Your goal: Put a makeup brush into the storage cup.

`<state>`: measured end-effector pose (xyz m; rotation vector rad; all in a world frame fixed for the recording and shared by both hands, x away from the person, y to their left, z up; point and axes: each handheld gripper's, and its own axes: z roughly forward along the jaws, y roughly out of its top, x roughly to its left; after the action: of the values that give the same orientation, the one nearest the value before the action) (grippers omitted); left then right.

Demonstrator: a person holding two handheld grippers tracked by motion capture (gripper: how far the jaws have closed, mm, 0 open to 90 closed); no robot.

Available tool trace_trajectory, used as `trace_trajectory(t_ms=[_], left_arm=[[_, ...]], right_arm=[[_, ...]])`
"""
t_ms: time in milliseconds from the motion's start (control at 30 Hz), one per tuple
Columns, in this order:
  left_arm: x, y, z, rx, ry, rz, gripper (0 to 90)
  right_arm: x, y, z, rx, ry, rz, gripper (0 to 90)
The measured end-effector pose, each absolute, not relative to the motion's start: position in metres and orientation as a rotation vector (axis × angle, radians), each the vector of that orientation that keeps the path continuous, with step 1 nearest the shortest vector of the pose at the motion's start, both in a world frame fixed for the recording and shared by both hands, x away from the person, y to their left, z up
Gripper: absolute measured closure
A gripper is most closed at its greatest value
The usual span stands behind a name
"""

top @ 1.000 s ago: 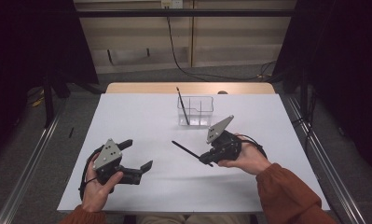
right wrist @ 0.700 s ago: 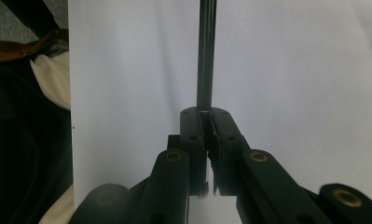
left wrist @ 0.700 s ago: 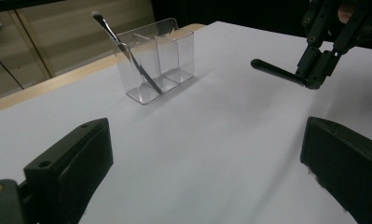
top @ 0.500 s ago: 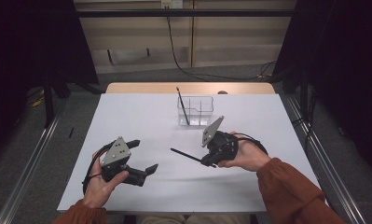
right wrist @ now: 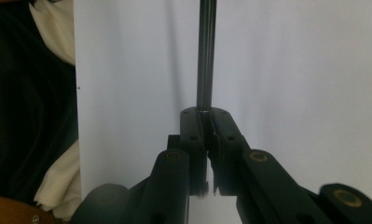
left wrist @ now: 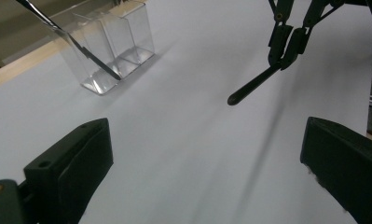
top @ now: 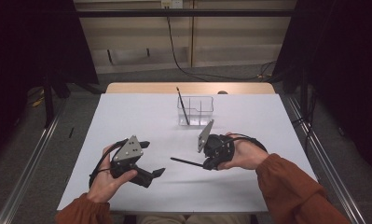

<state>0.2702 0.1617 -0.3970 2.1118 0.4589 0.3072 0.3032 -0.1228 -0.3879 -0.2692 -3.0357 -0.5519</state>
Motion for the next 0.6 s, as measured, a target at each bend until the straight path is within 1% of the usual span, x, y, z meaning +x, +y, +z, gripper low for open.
trace_trajectory(t_ms=[233,600], left_arm=[[0.273,0.151,-0.396,2.148,0.427,0.299,2.3],[0.275,0.134,-0.390,2.264,0.357,0.282,2.5]], right_arm=[[0.303,-0.120,-0.390,-0.244,-3.055,-0.464,84.3],[0.301,-0.110,-0.397,-0.180,-3.046,-0.343,84.3]])
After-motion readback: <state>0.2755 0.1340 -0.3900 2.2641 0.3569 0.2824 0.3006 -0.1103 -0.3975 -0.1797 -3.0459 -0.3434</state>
